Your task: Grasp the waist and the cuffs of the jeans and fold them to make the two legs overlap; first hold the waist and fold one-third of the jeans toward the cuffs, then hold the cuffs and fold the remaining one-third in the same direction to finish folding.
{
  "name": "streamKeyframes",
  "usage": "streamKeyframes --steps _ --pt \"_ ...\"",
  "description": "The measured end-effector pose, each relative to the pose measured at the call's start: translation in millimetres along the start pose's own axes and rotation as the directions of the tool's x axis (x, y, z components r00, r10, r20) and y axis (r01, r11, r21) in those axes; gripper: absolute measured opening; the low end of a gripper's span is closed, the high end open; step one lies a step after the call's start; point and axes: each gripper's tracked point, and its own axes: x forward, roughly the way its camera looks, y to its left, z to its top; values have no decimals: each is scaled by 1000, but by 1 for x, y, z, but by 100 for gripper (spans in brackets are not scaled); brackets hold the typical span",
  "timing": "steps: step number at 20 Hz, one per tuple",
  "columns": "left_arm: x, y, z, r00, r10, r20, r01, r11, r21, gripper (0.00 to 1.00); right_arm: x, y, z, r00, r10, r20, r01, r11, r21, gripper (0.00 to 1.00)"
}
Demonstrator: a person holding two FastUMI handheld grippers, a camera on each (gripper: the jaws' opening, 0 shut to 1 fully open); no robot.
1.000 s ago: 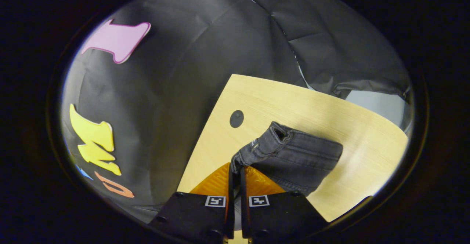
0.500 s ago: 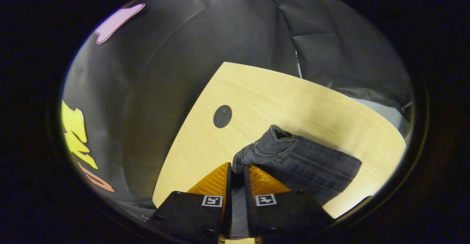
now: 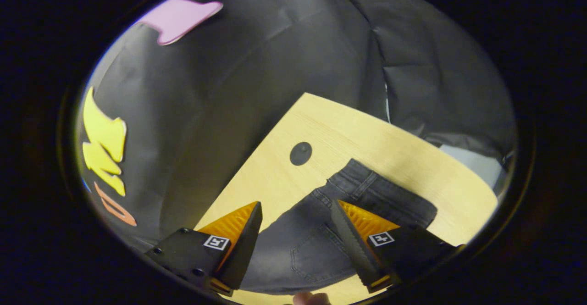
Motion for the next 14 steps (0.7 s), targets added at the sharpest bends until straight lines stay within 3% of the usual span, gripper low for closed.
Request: streamKeyframes --steps 3,6,8,11,14 --pt "-38 -33 2 995 -55 78 44 991 128 100 -50 16 0 997 23 73 -12 987 -159 94" --pt "-85 -59 -7 976 -123 180 63 950 305 99 -118 36 -8 983 67 170 -11 950 -312 94" --pt "-120 -78 -18 943 -179 281 35 891 453 99 -169 42 -16 961 97 260 24 905 -425 94" --pt "-178 -108 -48 870 -274 409 -41 788 615 99 -237 51 -44 926 142 350 76 836 -543 94" --pt "-218 -125 -89 802 -360 477 -125 680 723 98 -269 52 -79 911 173 374 85 810 -581 94"
